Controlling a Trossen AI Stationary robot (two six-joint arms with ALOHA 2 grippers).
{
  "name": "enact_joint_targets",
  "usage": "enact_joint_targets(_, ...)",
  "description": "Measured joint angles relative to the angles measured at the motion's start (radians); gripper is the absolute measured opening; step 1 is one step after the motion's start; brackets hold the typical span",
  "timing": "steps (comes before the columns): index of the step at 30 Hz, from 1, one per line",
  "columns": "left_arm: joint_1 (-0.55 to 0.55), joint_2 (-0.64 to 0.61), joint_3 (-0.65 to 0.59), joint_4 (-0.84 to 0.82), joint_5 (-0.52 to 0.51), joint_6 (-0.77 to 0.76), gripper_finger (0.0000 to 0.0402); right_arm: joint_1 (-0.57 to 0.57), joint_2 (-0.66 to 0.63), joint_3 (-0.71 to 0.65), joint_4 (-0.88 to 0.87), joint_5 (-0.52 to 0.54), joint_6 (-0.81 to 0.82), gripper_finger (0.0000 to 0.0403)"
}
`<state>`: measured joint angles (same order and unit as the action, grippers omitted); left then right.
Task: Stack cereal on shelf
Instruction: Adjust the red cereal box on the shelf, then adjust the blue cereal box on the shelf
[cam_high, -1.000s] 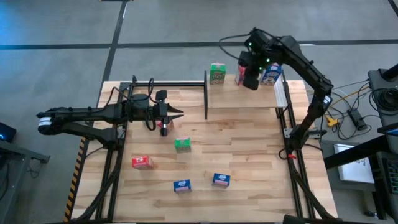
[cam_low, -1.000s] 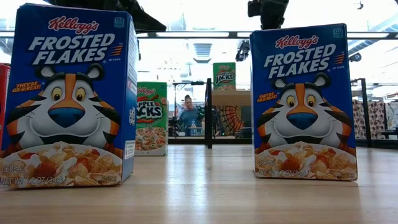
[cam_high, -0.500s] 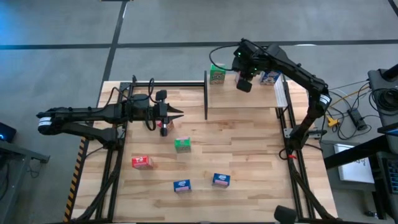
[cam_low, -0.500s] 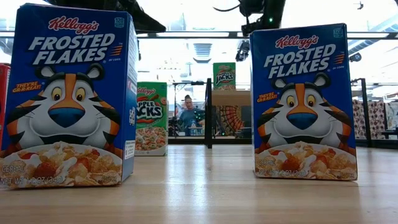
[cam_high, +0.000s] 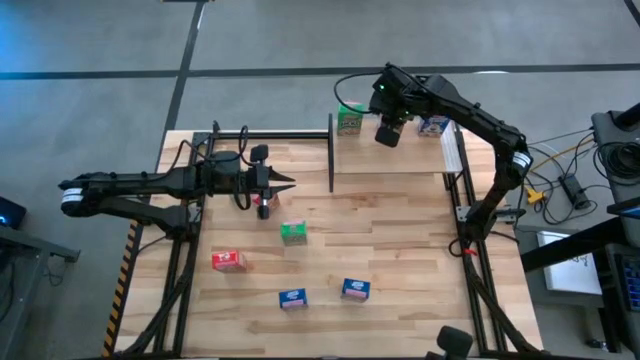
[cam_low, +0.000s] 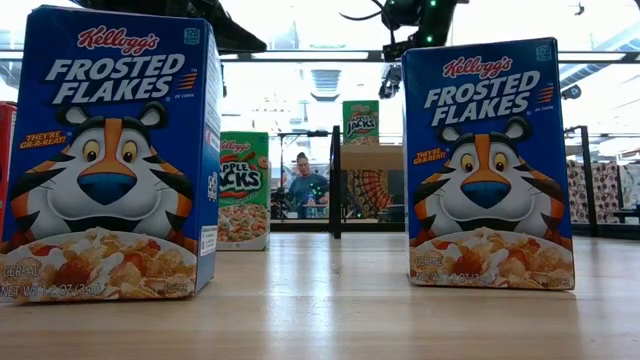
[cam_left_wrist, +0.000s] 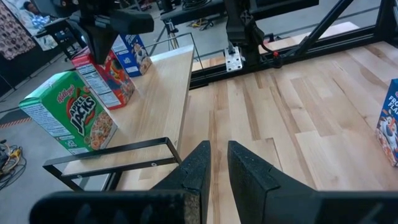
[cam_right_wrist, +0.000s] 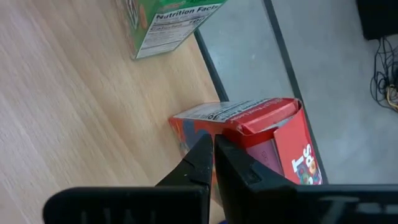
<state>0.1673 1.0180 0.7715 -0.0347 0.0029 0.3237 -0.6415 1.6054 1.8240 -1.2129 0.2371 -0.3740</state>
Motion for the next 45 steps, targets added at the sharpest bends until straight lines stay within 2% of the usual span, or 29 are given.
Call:
enact_joint_targets(11, 0.0, 0.0, 0.0, -0.01, 0.0, 0.0, 0.0038, 0.016, -0.044, 0.0, -0.067, -0.018, 0.03, 0.0008)
enact_joint_targets(15, 0.0, 0.0, 0.0, -0.013, 0.0, 0.0, 0.0038, 0.017, -0.084, 0.001, -0.153, -0.1, 0.124, 0.0009)
enact_joint_targets(20, 0.0, 0.0, 0.0, -0.014, 0.0, 0.0, 0.0038, 0.015, -0.138, 0.001, -0.289, -0.104, 0.268, 0.0008)
enact_joint_targets(26, 0.0, 0.0, 0.0, -0.015, 0.0, -0.006, 0.0038, -0.007, -0.205, -0.062, -0.355, 0.033, 0.378, 0.0008)
enact_joint_targets(30, 0.0, 0.0, 0.0, -0.015, 0.0, -0.007, 0.0038, -0.037, -0.243, -0.146, -0.357, 0.061, 0.386, 0.0008)
enact_joint_targets(35, 0.0, 0.0, 0.0, -0.019, 0.0, -0.007, 0.0038, -0.097, -0.285, -0.265, -0.323, 0.206, 0.382, 0.0008)
enact_joint_targets(40, 0.0, 0.0, 0.0, -0.019, 0.0, -0.007, 0.0038, -0.146, -0.309, -0.348, -0.205, 0.216, 0.327, 0.0008)
enact_joint_targets(45, 0.0, 0.0, 0.0, -0.018, 0.0, -0.007, 0.0038, -0.161, -0.304, -0.371, -0.132, 0.219, 0.27, 0.0008)
